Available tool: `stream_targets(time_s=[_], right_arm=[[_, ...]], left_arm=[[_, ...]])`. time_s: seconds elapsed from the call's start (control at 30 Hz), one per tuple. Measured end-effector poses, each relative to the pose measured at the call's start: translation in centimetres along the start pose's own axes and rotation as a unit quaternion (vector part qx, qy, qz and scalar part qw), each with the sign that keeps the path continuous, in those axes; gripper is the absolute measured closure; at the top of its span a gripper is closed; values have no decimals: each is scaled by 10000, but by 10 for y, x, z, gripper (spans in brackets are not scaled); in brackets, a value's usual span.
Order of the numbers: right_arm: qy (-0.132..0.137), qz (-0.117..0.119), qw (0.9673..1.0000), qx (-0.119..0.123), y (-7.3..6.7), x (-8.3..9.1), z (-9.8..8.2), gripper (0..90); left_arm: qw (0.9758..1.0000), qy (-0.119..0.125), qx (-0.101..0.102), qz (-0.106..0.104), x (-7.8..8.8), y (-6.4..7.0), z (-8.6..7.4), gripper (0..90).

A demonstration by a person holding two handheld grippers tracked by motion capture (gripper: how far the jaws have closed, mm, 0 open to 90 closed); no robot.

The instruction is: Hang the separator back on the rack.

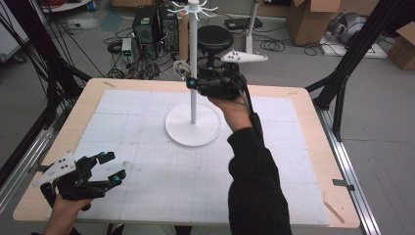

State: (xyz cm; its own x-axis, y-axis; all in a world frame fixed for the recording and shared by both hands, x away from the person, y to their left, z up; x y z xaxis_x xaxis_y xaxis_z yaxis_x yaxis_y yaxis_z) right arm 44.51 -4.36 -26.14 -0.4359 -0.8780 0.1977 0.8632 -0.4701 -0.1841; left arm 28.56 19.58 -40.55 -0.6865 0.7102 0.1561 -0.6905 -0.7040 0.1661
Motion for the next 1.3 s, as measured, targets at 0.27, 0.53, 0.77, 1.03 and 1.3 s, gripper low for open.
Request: stream_targets(time_s=[0.27, 0.53, 0.77, 1.03, 1.3], right_arm=[[-224, -683, 9964, 442, -10, 62, -79, 203], [-267, -1239, 9904, 543, -24, 139, -158, 197], [-102, -1409, 9898, 178, -27, 191, -193, 181], [-20, -1507, 9886, 34, -31, 199, -196, 176], [-156, -1474, 9889, 88, -32, 194, -200, 176]], left_arm=[[9999, 53, 89, 72, -1, -6, 0, 213], [9999, 48, 123, 46, -6, -5, -1, 213], [9999, 86, 104, -16, -7, 0, 1, 213], [9999, 61, 90, -53, -8, 5, -1, 213], [9999, 42, 106, -34, -7, 3, -2, 213]])
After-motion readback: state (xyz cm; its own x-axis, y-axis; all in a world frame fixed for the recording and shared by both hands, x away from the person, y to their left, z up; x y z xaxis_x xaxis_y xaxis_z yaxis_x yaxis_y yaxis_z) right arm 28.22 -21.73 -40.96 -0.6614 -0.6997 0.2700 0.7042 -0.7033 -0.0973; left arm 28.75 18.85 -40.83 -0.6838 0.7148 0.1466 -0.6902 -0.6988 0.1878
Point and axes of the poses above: each handheld gripper's, and its own axes: x roughly backward along the jaws, z roughly out of its top, y roughly to its right, the point moved 10 cm from there along -x, roughly forward along the jaws, and after that the axes turned 5 degrees about z, right-handed, at the moved point
